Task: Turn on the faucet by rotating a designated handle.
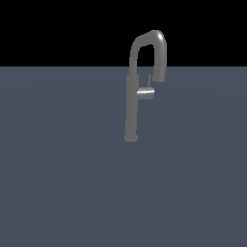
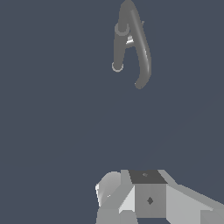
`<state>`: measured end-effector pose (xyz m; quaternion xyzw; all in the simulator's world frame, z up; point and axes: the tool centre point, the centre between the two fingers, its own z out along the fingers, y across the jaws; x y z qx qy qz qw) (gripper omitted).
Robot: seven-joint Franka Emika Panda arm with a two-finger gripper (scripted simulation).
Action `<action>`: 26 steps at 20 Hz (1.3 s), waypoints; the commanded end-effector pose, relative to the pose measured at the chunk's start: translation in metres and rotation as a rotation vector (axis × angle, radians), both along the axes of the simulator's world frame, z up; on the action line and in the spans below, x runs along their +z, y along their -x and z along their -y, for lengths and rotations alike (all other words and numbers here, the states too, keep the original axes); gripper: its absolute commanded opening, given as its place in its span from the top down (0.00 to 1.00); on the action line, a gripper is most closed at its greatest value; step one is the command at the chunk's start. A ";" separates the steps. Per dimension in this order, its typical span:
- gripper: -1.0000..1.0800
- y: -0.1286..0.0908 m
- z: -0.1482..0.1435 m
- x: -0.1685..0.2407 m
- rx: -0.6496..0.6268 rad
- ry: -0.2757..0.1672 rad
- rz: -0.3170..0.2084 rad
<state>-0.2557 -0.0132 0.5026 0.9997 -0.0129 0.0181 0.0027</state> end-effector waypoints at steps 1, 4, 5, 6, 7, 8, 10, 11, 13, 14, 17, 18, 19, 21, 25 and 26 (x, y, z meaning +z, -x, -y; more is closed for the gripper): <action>1.00 0.000 0.000 0.000 0.000 0.000 0.000; 1.00 -0.001 0.000 0.000 -0.002 -0.002 -0.003; 1.00 -0.002 0.000 0.000 -0.004 -0.004 -0.005; 1.00 -0.003 0.000 0.000 -0.006 -0.007 -0.008; 1.00 -0.004 -0.001 0.000 -0.009 -0.010 -0.012; 1.00 -0.006 -0.001 0.000 -0.012 -0.013 -0.017; 1.00 -0.010 -0.001 0.001 -0.020 -0.021 -0.027; 1.00 -0.013 -0.001 0.001 -0.025 -0.027 -0.034; 1.00 -0.018 -0.002 0.001 -0.037 -0.038 -0.049; 1.00 -0.021 -0.002 0.001 -0.043 -0.045 -0.058; 1.00 -0.033 -0.003 0.002 -0.066 -0.069 -0.088; 1.00 -0.037 -0.003 0.002 -0.074 -0.078 -0.100; 1.00 -0.041 -0.003 0.002 -0.083 -0.087 -0.112; 1.00 -0.051 -0.003 0.001 -0.104 -0.108 -0.139; 1.00 -0.073 -0.003 0.000 -0.146 -0.153 -0.197; 1.00 -0.078 -0.003 -0.001 -0.157 -0.165 -0.211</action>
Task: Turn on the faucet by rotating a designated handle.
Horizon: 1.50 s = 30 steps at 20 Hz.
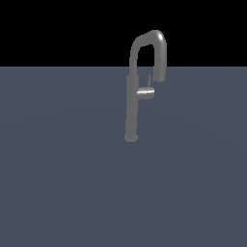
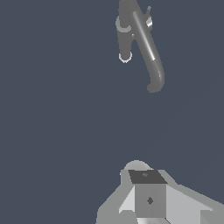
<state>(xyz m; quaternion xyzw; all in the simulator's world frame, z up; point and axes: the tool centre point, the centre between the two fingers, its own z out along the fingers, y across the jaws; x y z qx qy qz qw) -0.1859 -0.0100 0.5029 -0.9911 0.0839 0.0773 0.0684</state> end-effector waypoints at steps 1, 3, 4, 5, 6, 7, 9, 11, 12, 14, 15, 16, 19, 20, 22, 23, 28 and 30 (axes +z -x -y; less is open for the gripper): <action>1.00 -0.014 0.000 -0.001 -0.027 -0.029 -0.037; 1.00 -0.024 0.001 -0.003 -0.049 -0.052 -0.066; 1.00 -0.030 0.002 -0.004 -0.060 -0.063 -0.081; 1.00 -0.035 0.002 -0.005 -0.071 -0.075 -0.096; 1.00 -0.041 0.002 -0.006 -0.082 -0.087 -0.111; 1.00 -0.046 0.003 -0.007 -0.093 -0.098 -0.126; 1.00 -0.057 0.004 -0.009 -0.115 -0.122 -0.156; 1.00 -0.067 0.006 -0.012 -0.137 -0.146 -0.186; 1.00 -0.072 0.006 -0.014 -0.149 -0.157 -0.201; 1.00 -0.083 0.008 -0.017 -0.171 -0.181 -0.231; 1.00 -0.088 0.009 -0.019 -0.182 -0.193 -0.246; 1.00 -0.093 0.010 -0.021 -0.193 -0.205 -0.261; 1.00 -0.108 0.013 -0.027 -0.226 -0.242 -0.307; 1.00 -0.113 0.014 -0.029 -0.237 -0.254 -0.322; 1.00 -0.123 0.017 -0.034 -0.260 -0.278 -0.352; 1.00 -0.128 0.018 -0.037 -0.271 -0.290 -0.368; 1.00 -0.152 0.024 -0.051 -0.327 -0.352 -0.445; 1.00 -0.161 0.027 -0.057 -0.350 -0.377 -0.476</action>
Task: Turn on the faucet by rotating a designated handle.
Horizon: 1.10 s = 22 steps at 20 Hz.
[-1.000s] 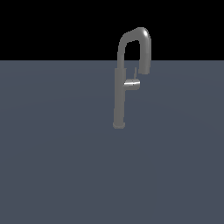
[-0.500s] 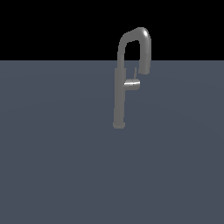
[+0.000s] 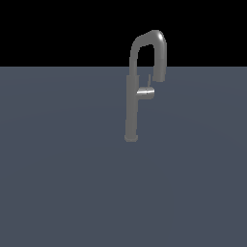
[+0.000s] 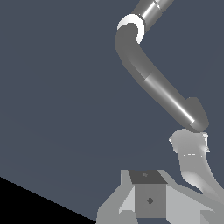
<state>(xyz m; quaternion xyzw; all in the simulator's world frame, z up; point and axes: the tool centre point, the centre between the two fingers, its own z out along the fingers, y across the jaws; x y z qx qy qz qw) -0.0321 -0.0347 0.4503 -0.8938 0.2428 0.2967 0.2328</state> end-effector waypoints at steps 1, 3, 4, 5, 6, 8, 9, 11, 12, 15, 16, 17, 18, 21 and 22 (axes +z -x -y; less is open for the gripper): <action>1.00 -0.011 0.004 -0.008 -0.028 -0.032 -0.040; 1.00 -0.020 0.006 -0.015 -0.052 -0.058 -0.071; 1.00 -0.024 0.008 -0.019 -0.063 -0.071 -0.087; 1.00 -0.029 0.009 -0.022 -0.075 -0.084 -0.103; 1.00 -0.033 0.011 -0.026 -0.087 -0.097 -0.119; 1.00 -0.041 0.014 -0.034 -0.111 -0.124 -0.152; 1.00 -0.045 0.015 -0.038 -0.123 -0.137 -0.169; 1.00 -0.053 0.018 -0.047 -0.148 -0.164 -0.202; 1.00 -0.057 0.020 -0.051 -0.160 -0.178 -0.219; 1.00 -0.068 0.025 -0.066 -0.199 -0.221 -0.272; 1.00 -0.072 0.026 -0.071 -0.213 -0.235 -0.290; 1.00 -0.076 0.028 -0.076 -0.226 -0.250 -0.308; 1.00 -0.079 0.029 -0.081 -0.240 -0.265 -0.326; 1.00 -0.089 0.034 -0.098 -0.282 -0.310 -0.382; 1.00 -0.092 0.035 -0.104 -0.296 -0.325 -0.401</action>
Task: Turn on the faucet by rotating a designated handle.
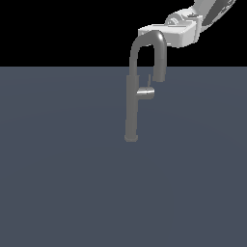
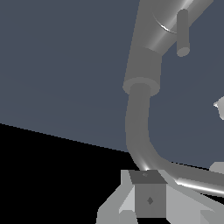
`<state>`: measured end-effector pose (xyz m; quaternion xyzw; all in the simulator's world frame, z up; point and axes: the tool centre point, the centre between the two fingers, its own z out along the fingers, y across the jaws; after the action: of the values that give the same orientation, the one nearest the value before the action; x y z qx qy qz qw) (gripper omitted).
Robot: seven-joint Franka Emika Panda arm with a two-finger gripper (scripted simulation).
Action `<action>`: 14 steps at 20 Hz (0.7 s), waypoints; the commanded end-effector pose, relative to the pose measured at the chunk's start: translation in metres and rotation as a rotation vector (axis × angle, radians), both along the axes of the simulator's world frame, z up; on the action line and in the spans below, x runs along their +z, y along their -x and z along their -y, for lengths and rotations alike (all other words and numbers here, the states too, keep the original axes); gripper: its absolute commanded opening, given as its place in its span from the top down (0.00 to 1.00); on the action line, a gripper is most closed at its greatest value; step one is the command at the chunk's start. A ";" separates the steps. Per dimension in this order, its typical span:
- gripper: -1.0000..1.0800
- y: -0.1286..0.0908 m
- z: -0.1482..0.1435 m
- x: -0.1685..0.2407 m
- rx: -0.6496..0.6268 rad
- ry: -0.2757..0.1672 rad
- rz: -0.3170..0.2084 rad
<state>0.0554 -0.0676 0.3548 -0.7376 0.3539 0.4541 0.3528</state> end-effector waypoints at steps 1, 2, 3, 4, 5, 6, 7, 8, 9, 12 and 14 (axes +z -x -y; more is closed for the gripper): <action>1.00 -0.008 0.003 -0.014 -0.034 -0.038 -0.046; 1.00 -0.010 0.005 -0.019 -0.047 -0.052 -0.064; 1.00 -0.013 0.006 -0.025 -0.061 -0.066 -0.081; 1.00 -0.015 0.007 -0.030 -0.074 -0.080 -0.098; 1.00 -0.018 0.008 -0.036 -0.087 -0.093 -0.115; 1.00 -0.020 0.009 -0.042 -0.099 -0.107 -0.132; 1.00 -0.022 0.009 -0.047 -0.112 -0.120 -0.149; 1.00 -0.024 0.010 -0.053 -0.124 -0.133 -0.165; 1.00 -0.026 0.011 -0.058 -0.136 -0.145 -0.181; 1.00 -0.031 0.012 -0.073 -0.170 -0.179 -0.225; 1.00 -0.033 0.013 -0.083 -0.192 -0.201 -0.254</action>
<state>0.0862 -0.0803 0.2789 -0.6115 0.4121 0.5339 0.4137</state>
